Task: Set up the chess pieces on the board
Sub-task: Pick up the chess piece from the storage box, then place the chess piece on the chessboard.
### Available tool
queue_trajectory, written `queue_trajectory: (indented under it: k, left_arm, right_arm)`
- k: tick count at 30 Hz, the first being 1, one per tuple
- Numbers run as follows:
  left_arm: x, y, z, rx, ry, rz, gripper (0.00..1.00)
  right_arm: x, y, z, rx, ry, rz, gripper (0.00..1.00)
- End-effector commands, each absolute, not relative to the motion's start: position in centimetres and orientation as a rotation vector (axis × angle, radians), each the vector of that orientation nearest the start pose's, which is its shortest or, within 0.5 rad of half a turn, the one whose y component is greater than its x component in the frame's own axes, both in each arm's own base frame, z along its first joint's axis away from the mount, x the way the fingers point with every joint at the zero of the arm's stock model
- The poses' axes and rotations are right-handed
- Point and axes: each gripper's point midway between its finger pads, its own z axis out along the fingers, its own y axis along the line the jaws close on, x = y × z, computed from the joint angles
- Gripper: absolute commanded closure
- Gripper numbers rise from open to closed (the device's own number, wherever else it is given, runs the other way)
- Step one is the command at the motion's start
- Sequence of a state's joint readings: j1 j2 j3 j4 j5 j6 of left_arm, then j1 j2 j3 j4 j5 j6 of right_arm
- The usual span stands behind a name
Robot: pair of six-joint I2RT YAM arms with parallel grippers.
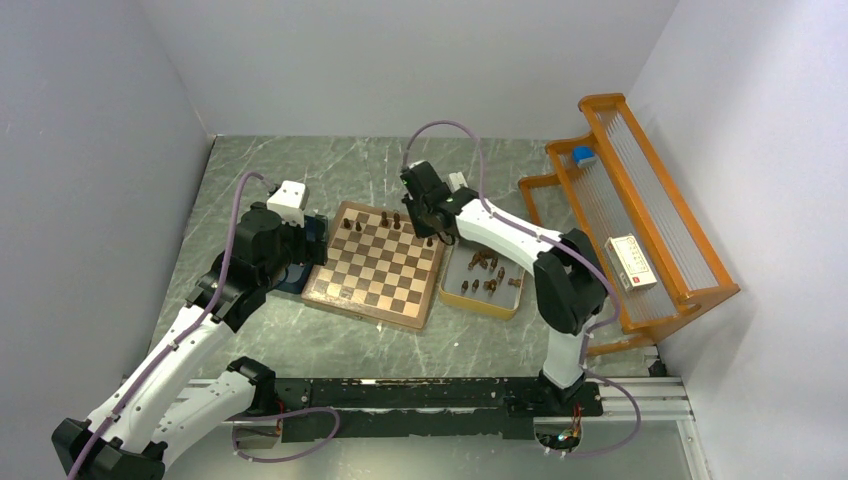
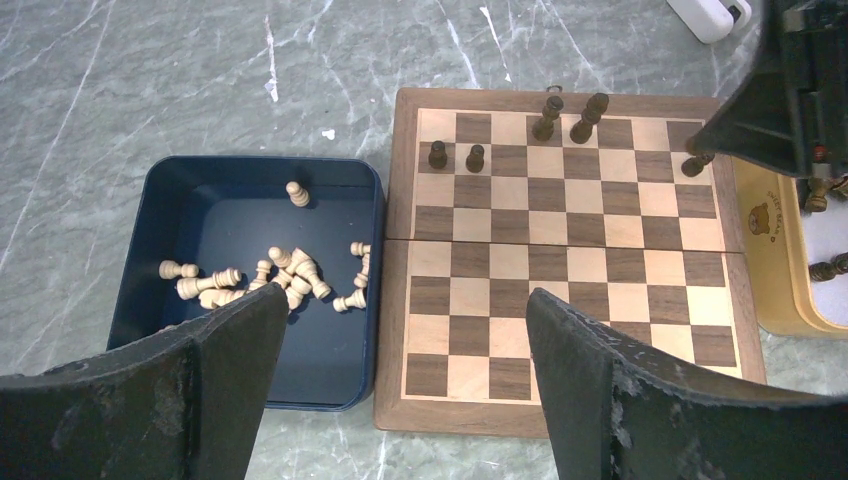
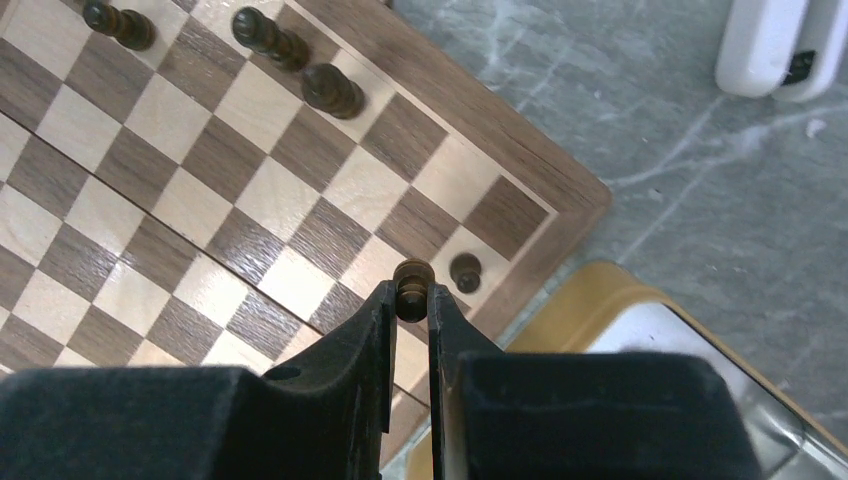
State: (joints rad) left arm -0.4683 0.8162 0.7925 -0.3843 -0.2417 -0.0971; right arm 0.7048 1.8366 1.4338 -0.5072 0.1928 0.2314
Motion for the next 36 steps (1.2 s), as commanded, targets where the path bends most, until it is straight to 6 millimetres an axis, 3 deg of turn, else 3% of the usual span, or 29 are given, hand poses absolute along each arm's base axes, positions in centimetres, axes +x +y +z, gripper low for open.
queue_trajectory:
  k: [1,15,36]
  left_arm:
    - [28.3,-10.2,23.6,0.21,1.91,-0.145,0.07]
    - [28.4,-10.0,23.6,0.207,1.91,-0.134,0.07]
    - [28.4,-10.0,23.6,0.207,1.909,-0.131,0.07]
  right_arm:
    - [37.1,29.4,10.4,-0.533,2.415,0.175,0.87]
    - [37.3,30.3,7.6,-0.562,2.478,0.155,0.86]
    - [37.4,29.8,5.2,-0.562,2.518,0.098,0.85]
